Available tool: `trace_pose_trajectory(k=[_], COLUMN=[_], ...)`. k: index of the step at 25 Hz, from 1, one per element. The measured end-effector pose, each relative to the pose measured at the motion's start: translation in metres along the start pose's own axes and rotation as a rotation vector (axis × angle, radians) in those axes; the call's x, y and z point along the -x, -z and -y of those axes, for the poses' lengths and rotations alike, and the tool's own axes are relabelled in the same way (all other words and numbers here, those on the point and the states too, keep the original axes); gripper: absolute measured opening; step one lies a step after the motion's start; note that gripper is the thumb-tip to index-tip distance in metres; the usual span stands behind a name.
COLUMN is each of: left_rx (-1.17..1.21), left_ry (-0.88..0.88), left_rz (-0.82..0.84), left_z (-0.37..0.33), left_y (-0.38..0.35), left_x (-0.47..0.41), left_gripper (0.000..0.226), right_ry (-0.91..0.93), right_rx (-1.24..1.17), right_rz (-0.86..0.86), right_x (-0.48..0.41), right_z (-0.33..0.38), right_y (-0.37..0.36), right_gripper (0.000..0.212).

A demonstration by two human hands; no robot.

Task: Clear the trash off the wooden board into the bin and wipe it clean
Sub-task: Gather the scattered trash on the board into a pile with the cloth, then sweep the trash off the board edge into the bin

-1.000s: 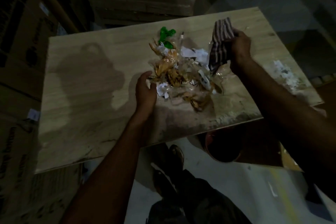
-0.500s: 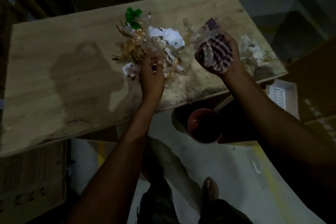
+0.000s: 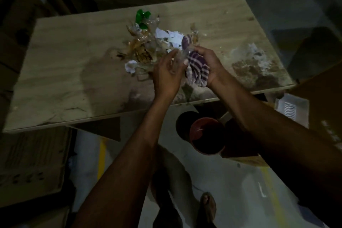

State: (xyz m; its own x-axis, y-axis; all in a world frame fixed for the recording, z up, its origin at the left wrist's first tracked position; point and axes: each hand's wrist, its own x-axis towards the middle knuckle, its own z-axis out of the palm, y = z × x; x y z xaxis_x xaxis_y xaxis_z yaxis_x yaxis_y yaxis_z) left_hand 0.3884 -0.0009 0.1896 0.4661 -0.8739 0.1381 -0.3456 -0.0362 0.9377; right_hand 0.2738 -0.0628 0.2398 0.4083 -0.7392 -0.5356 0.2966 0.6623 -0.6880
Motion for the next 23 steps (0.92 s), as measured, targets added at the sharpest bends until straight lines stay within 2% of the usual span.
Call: trace_pose_trajectory(k=[4,7,10,12,15,16,19,21,23], left_rx=[-0.067,-0.168,-0.241,-0.31,-0.361,-0.369,-0.314,-0.238,-0.182], left_ry=[0.032,0.052,0.033,0.003,-0.031,-0.072,-0.177,-0.213,-0.241], left_rz=[-0.118,-0.227,-0.314,-0.23,-0.133,-0.136,-0.13,-0.098,-0.033], left_z=[0.015,0.03,0.044,0.055,0.062,0.062,0.054,0.044,0.039], left_y=[0.017,0.028,0.039,0.041,0.035,0.032,0.012,-0.007,-0.027], left_x=[-0.03,-0.053,-0.078,-0.089,-0.094,-0.092,-0.071,-0.045,-0.016], left_gripper=[0.025,0.019,0.022,0.031,0.048,0.05,0.04,0.03,0.022], right_ry=[-0.024,-0.029,0.012,0.022,0.103,0.137,0.18,0.188,0.234], right_rx=[0.059,0.061,-0.071,-0.074,0.034,0.027,0.084,0.134,0.093], right_rz=[0.014,-0.035,-0.08,-0.119,-0.36,-0.42,-0.492,-0.477,-0.441], right_x=[-0.043,-0.068,-0.09,-0.098,-0.105,-0.109,-0.105,-0.092,-0.075], right_z=[-0.004,-0.002,0.001,-0.002,-0.009,-0.014,-0.026,-0.034,-0.044], right_y=[-0.029,-0.033,-0.01,0.011,0.032,0.039,0.047,0.051,0.059], right_gripper=[0.024,0.037,0.036,0.042,0.061,0.06,0.047,0.046,0.036])
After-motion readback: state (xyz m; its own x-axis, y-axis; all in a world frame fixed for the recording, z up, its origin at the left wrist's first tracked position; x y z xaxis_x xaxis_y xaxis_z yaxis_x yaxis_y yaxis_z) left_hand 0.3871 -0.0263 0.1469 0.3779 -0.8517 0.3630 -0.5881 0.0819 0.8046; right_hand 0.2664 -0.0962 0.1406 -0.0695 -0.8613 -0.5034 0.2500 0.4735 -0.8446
